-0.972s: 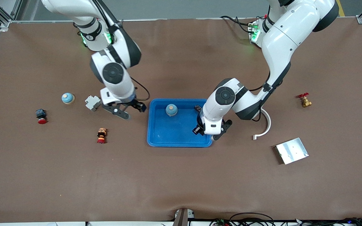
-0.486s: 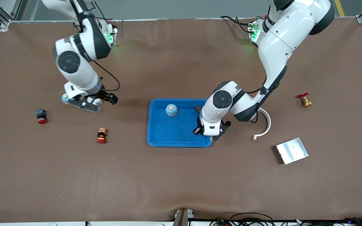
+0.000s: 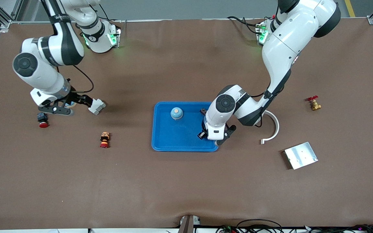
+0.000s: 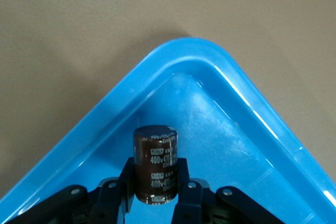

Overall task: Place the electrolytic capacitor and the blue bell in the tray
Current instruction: 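Place the capacitor in the tray while the right gripper reaches the second bell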

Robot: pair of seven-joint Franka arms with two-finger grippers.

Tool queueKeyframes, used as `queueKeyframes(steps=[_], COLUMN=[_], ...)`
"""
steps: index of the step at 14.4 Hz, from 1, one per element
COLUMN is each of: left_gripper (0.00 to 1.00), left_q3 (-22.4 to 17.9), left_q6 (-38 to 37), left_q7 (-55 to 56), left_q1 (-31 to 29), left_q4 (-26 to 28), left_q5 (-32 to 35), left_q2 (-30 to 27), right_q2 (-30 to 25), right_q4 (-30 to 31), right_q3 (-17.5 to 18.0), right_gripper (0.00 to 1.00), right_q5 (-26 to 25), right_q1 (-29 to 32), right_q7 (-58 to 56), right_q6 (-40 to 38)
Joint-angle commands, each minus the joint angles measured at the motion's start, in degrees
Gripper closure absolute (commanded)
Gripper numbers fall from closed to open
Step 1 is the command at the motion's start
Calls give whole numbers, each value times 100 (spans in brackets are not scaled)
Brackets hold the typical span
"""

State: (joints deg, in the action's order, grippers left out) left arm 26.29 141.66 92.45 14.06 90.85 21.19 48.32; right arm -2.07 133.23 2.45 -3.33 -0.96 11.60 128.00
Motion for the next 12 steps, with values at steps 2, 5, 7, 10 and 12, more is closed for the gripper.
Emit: queueKeyframes(steps=[2, 5, 7, 10, 12], left_gripper=[34, 0, 0, 0, 0], left_q3=[-71, -71, -71, -63, -45], left_q6=[-42, -42, -86, -296, -603], left_q7=[10, 10, 18, 27, 18], left_q1=[106, 88, 53, 27, -8], left_q4=[-181, -190, -312, -357, -357], left_q5=[-45, -45, -63, -80, -98], left_q2=[37, -16, -51, -200, -366], right_q2=[-373, -461, -488, -470, -444], right_q4=[676, 984, 1169, 1450, 1600], right_q3=[107, 107, 107, 107, 107], right_gripper=[0, 0, 0, 0, 0], right_q5=[-19, -19, -19, -10, -10], right_q1=[727, 1167, 1413, 1739, 1854], right_q7=[-947, -1580, -1906, -2319, -2434], right_q6=[531, 865, 1085, 1585, 1789])
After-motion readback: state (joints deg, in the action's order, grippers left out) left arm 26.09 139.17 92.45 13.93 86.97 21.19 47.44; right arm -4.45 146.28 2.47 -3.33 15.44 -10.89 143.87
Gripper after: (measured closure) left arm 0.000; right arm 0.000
